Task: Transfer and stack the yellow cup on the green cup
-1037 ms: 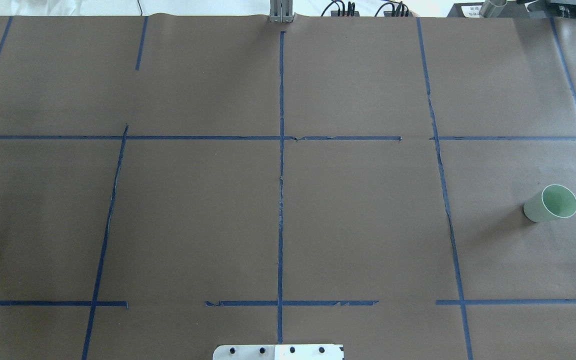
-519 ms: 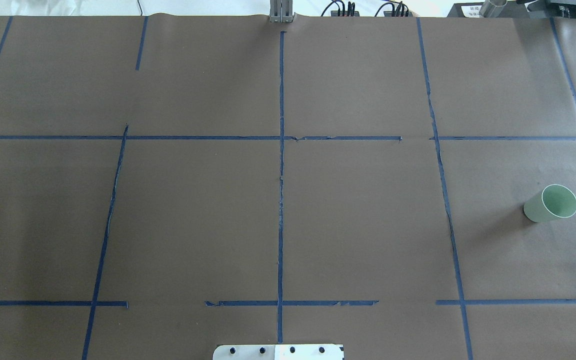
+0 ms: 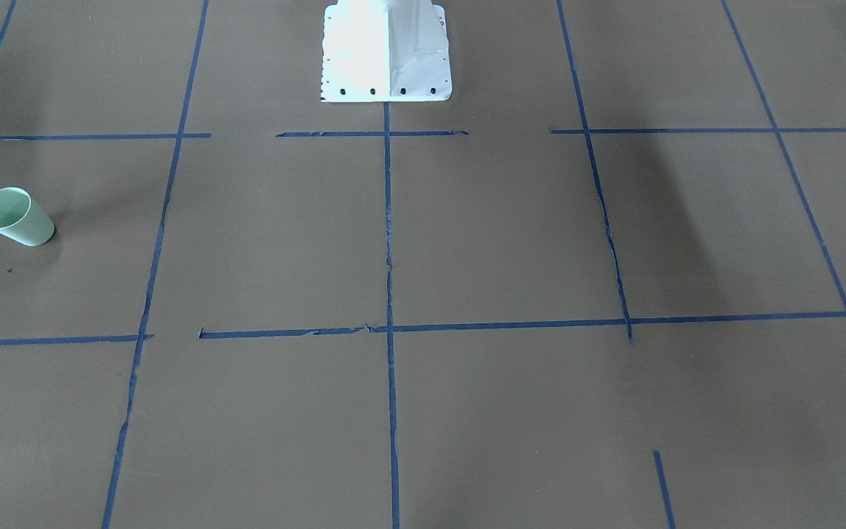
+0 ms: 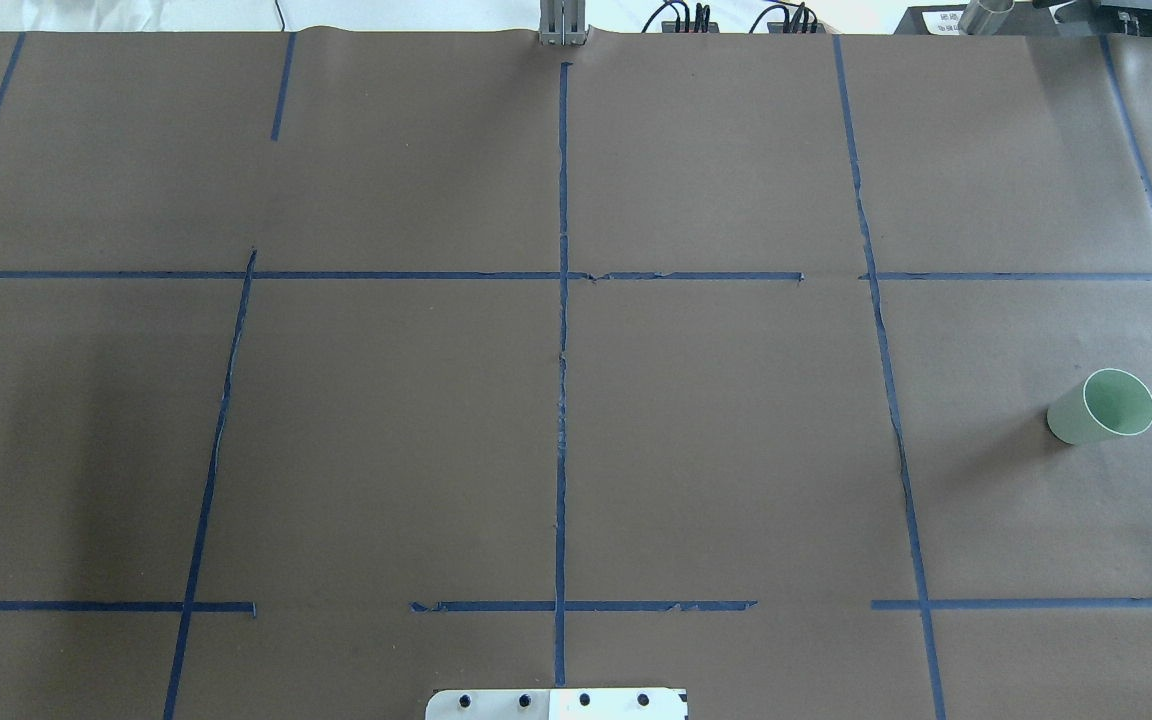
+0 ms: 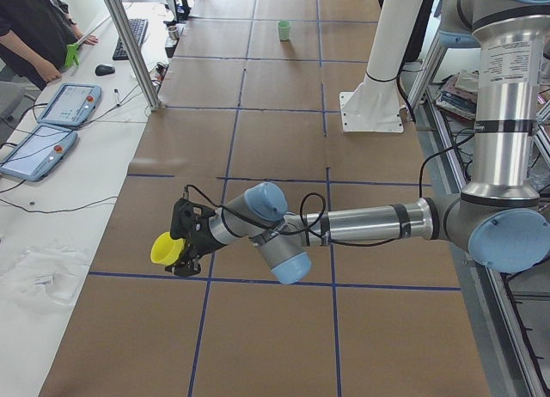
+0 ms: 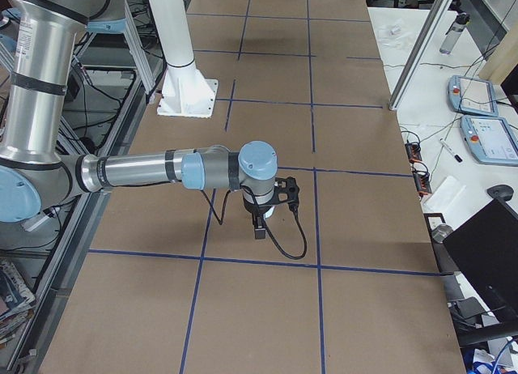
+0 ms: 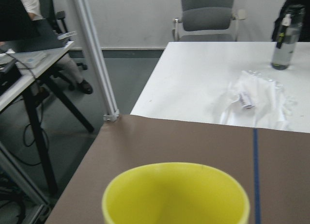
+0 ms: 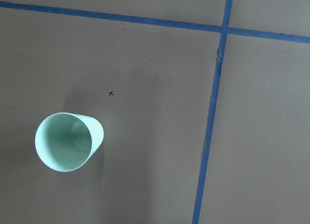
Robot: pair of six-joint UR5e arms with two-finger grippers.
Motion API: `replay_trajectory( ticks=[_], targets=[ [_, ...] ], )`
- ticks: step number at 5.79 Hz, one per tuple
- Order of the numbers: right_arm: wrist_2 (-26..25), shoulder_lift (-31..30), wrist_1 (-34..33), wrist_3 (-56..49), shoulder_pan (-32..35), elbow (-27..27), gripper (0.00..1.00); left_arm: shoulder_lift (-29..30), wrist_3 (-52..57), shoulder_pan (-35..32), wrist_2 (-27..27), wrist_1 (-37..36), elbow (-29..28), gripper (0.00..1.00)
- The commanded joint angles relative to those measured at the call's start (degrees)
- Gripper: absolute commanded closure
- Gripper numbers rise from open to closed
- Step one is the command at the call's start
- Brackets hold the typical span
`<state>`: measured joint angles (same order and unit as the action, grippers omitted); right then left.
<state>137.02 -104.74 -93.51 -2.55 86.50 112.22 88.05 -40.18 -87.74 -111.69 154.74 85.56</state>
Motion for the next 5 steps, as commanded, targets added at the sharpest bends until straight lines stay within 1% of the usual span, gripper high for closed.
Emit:
replay_trajectory(
  ticks=[1,2,3,4,5],
  targets=[
    [0.0,0.4,0.2,-0.1,0.0,0.5,0.0,3.6,-0.1,0.2,-3.6,0.2,3.9,0.57],
    [0.0,0.5,2.1,0.1,0.0,1.0,0.0,7.2,0.6,0.9,-3.9,0.6,3.8,0.58],
    [0.1,0.9,3.7,0.2,0.0,1.3,0.0,12.1,0.5,5.2,-3.5,0.7,4.1,0.58],
    [0.6,1.5,4.4,0.1,-0.1,1.4,0.0,16.1,0.0,8.9,-1.3,0.7,4.3,0.58],
    [1.3,4.1,5.9,1.5,-0.3,1.6,0.0,18.3,-3.1,14.0,5.0,0.5,4.2,0.57]
  ],
)
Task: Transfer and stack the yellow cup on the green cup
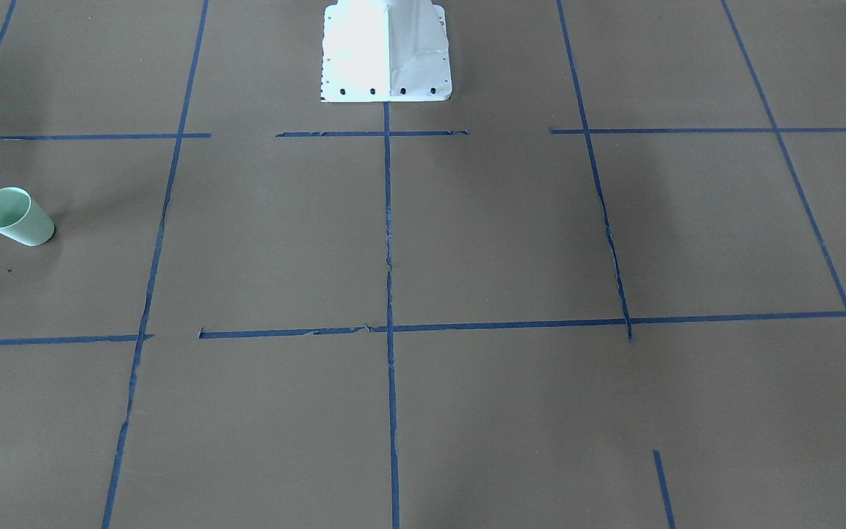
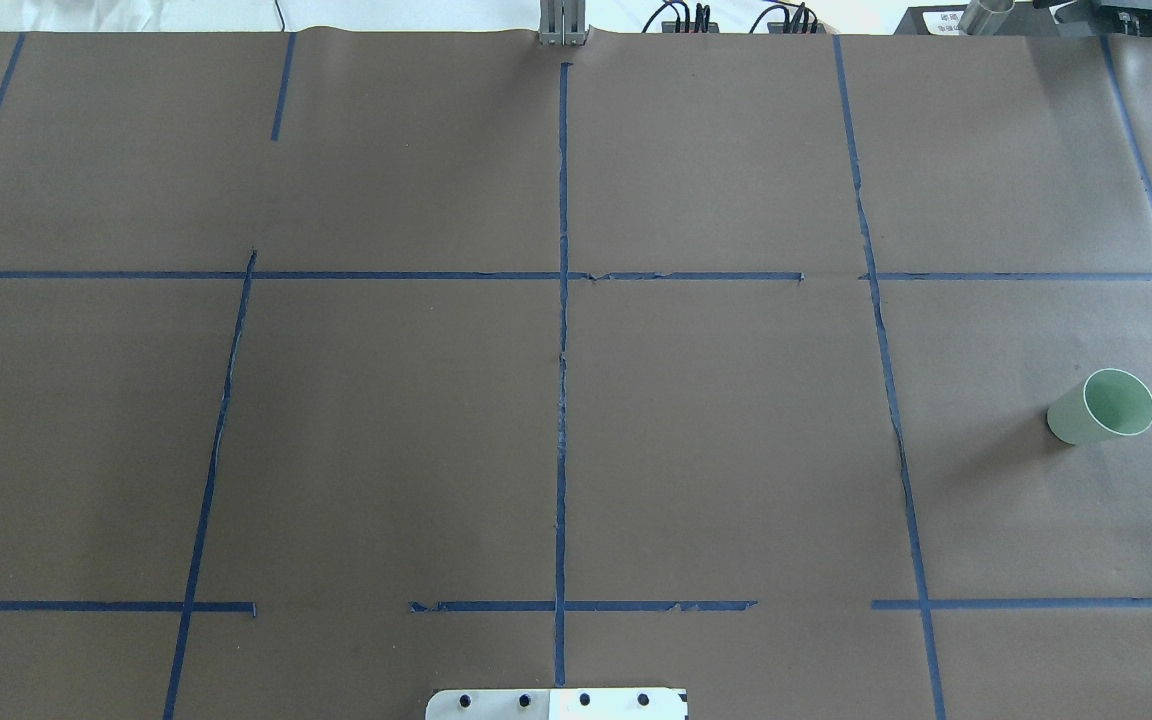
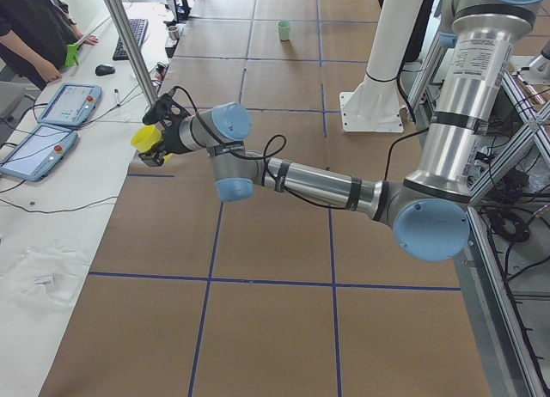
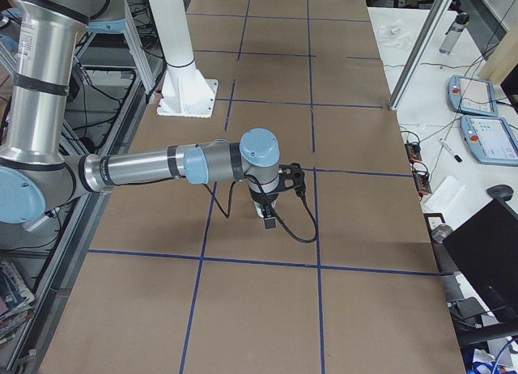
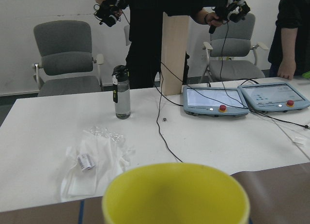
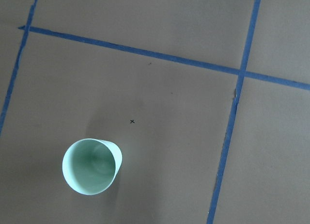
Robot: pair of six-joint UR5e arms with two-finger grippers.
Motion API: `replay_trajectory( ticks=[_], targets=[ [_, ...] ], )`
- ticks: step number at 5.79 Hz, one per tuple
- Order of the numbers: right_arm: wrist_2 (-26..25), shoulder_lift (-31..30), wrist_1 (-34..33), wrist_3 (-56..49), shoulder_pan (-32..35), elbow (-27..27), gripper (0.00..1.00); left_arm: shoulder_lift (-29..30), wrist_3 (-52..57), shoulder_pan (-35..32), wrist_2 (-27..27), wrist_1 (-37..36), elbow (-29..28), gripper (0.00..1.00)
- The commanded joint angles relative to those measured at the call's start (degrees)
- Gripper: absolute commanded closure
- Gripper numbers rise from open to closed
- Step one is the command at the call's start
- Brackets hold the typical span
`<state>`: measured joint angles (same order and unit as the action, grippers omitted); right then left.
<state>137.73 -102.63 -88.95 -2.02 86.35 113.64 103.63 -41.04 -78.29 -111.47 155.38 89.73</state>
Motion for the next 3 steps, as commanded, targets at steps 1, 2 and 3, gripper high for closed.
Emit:
replay_trajectory(
  ticks=[1,2,3],
  targets=[
    [0.4,3.0,1.5,3.2,-0.8,0.4,0.0,4.7,-6.6,11.3,14.2,-0.3,0.3,0.57],
    [0.8,6.3,1.0,3.8,-2.5,-0.3,0.0,5.7,-7.4,20.4,26.4,-0.5,0.4,0.58],
    [5.0,6.8,1.3,4.7,-4.3,-0.5,0.0,8.2,-7.5,28.2,36.1,-0.8,-0.1,0.59]
  ],
)
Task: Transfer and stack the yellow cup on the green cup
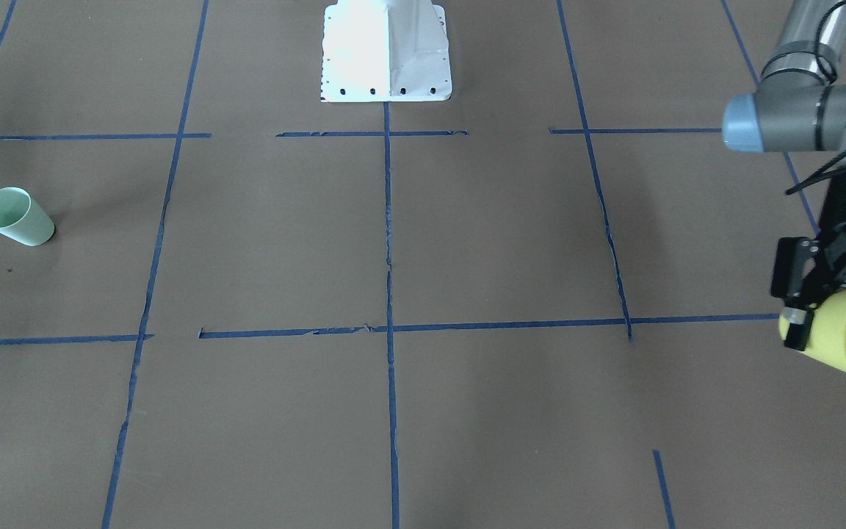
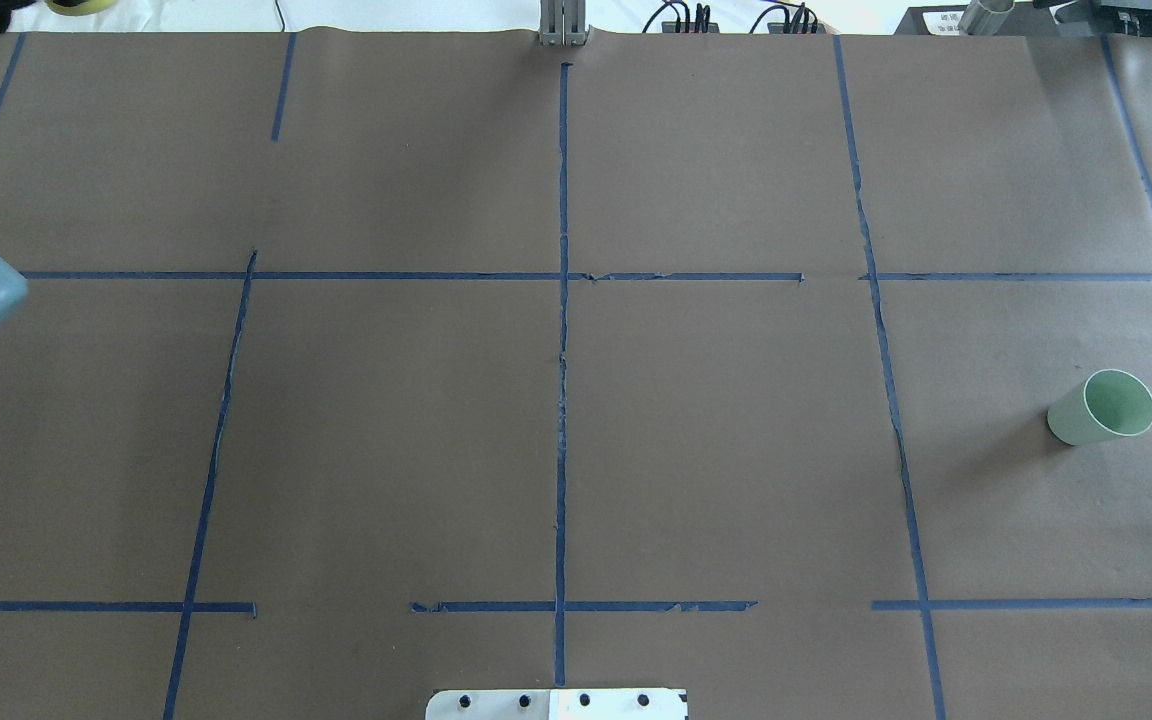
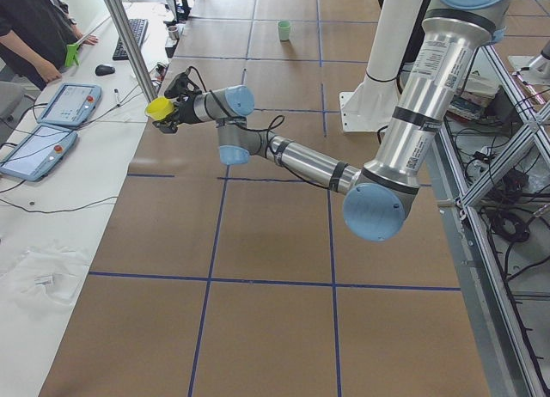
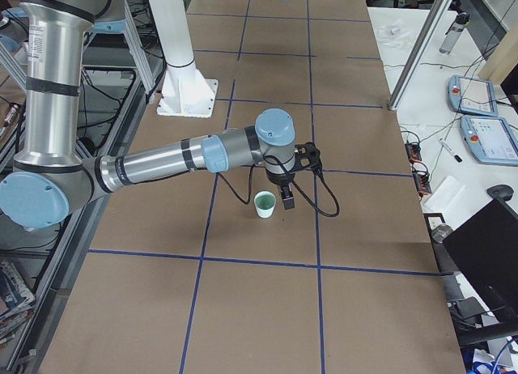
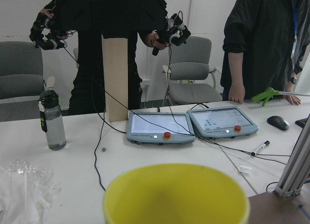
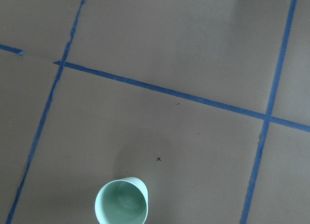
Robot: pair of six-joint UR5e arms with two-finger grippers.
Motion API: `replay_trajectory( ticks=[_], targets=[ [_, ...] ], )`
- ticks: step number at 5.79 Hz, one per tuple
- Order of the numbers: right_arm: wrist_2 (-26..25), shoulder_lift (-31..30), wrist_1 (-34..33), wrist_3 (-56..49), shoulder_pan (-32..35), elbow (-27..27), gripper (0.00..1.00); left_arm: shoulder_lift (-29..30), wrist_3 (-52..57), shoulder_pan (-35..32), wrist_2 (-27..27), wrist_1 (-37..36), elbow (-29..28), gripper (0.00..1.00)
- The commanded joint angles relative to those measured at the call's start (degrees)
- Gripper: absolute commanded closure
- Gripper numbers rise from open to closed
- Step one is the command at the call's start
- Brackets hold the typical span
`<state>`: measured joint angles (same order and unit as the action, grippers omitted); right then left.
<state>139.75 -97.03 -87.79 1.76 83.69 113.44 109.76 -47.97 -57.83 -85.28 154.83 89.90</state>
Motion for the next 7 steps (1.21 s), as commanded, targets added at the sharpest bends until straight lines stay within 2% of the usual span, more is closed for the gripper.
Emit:
replay_trajectory(
  ticks=[1,2,3,4,5,6,7],
  targets=[
    [2.6,5.2,0.0,8.1,-3.4,-0.3,0.01,5.3,-0.5,14.8,20.4,-3.7,-0.4,0.59],
    [1.0,9.1,-0.6,13.3,-7.4,-0.4,0.01,10.0,-1.2,20.9,30.2,-10.7,-0.4,0.59],
    [0.4,12.9,-0.7,19.5,-11.8,-1.5,0.01,13.3,-5.4,25.8,37.9,-15.9,-1.3,0.59],
    [-0.5,17.5,-1.3,25.5,-14.8,-2.9,0.01,17.3,-11.6,27.3,40.7,-22.1,-3.4,0.59],
    [-1.8,24.4,-6.8,30.1,-16.9,-4.4,0.01,21.2,-16.9,28.3,42.8,-27.8,-5.9,0.59],
    [-2.5,31.5,-14.5,30.6,-18.4,-5.7,0.01,24.6,-18.8,29.8,44.4,-29.2,-9.3,0.59],
    [-4.1,37.3,-19.8,30.8,-19.9,-7.8,0.01,28.3,-21.3,30.5,46.4,-29.1,-15.3,0.59]
  ],
)
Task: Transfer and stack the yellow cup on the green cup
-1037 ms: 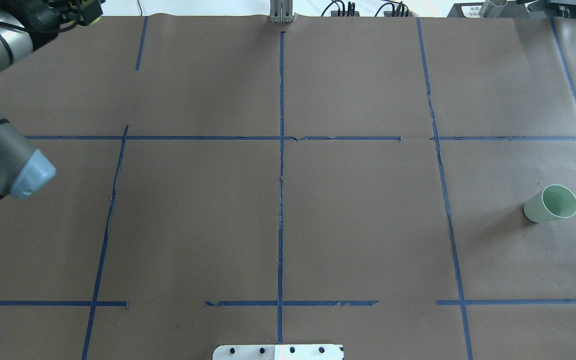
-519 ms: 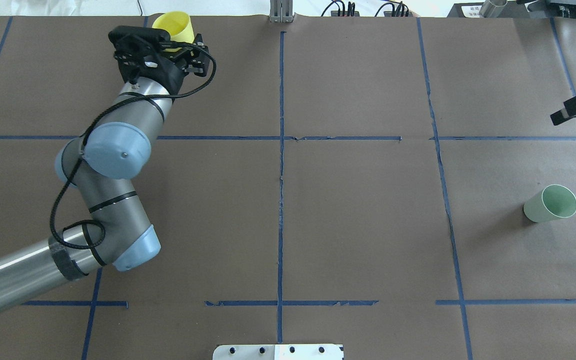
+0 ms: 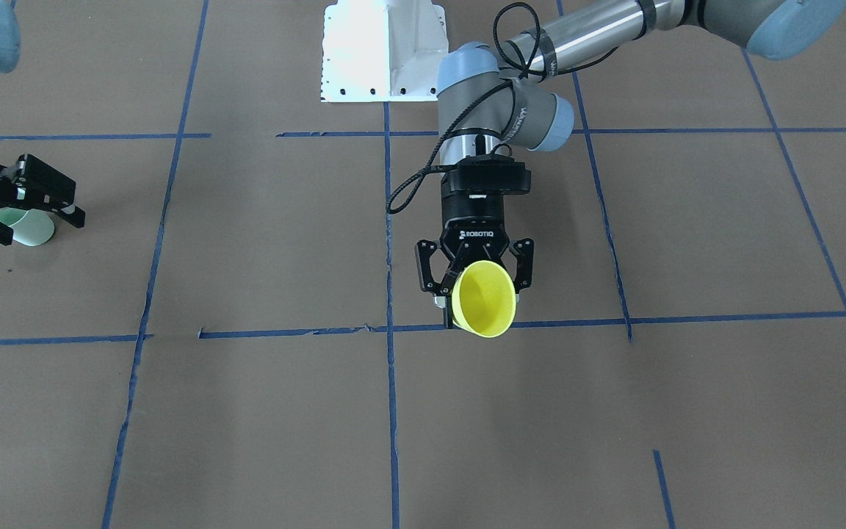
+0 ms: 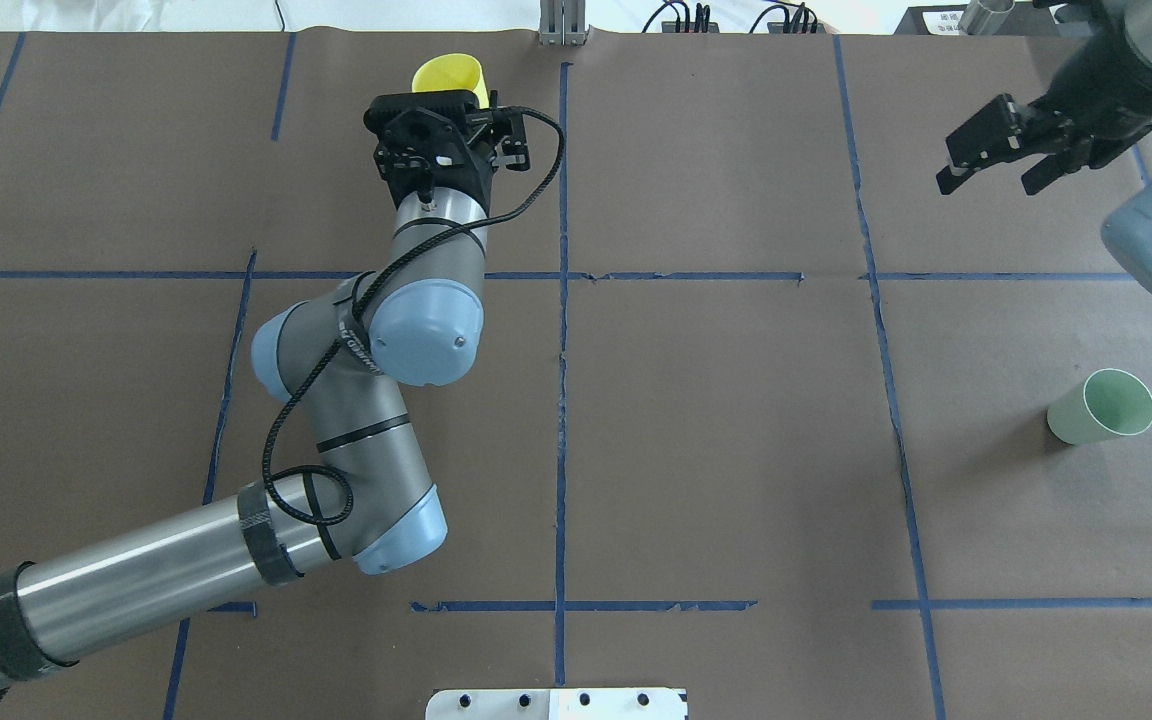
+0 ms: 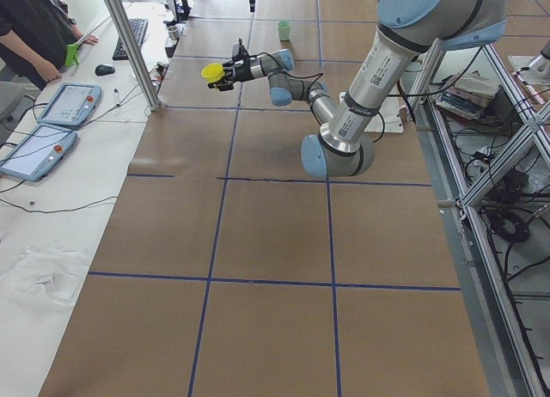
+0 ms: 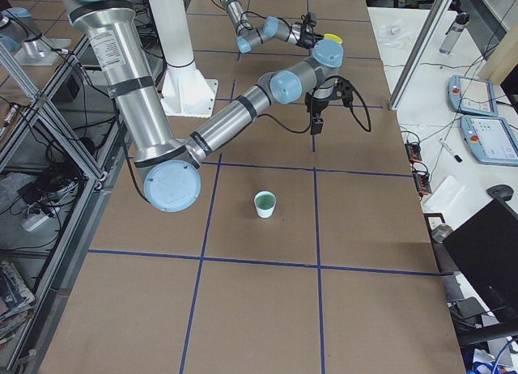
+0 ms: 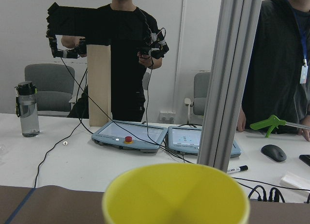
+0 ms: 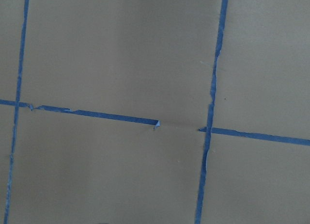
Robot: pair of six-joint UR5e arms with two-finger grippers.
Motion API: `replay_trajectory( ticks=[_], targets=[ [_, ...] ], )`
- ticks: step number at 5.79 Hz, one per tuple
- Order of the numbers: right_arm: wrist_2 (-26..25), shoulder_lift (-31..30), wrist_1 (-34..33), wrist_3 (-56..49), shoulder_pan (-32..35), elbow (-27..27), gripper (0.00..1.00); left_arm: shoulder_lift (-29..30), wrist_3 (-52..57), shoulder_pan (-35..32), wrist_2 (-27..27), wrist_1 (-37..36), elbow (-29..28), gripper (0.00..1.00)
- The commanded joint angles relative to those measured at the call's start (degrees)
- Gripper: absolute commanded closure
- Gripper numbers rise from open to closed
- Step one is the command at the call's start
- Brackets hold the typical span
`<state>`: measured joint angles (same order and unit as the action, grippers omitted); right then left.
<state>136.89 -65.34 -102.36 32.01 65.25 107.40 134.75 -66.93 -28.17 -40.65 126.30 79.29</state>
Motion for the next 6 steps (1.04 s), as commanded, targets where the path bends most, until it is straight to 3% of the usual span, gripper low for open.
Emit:
replay_trajectory(
  ticks=[1,2,4,6],
  targets=[
    [-1.9,10.4,-7.0,1.2,-2.8,-4.5,0.01,4.0,-3.5,2.6,2.0,-0.6,-6.1,0.59],
    [-2.0,15.7,-7.7,2.0,-3.7,-9.9,0.01,4.1,-4.3,4.8,5.1,-0.6,-6.2,0.59],
    [-1.7,31.5,-8.6,1.9,-5.1,-29.1,0.01,4.0,-3.6,6.5,6.5,-1.4,-6.5,0.59],
    [-1.6,43.3,-10.2,1.9,-7.0,-42.2,0.01,4.6,2.2,6.5,7.3,-1.6,-7.0,0.59]
  ],
)
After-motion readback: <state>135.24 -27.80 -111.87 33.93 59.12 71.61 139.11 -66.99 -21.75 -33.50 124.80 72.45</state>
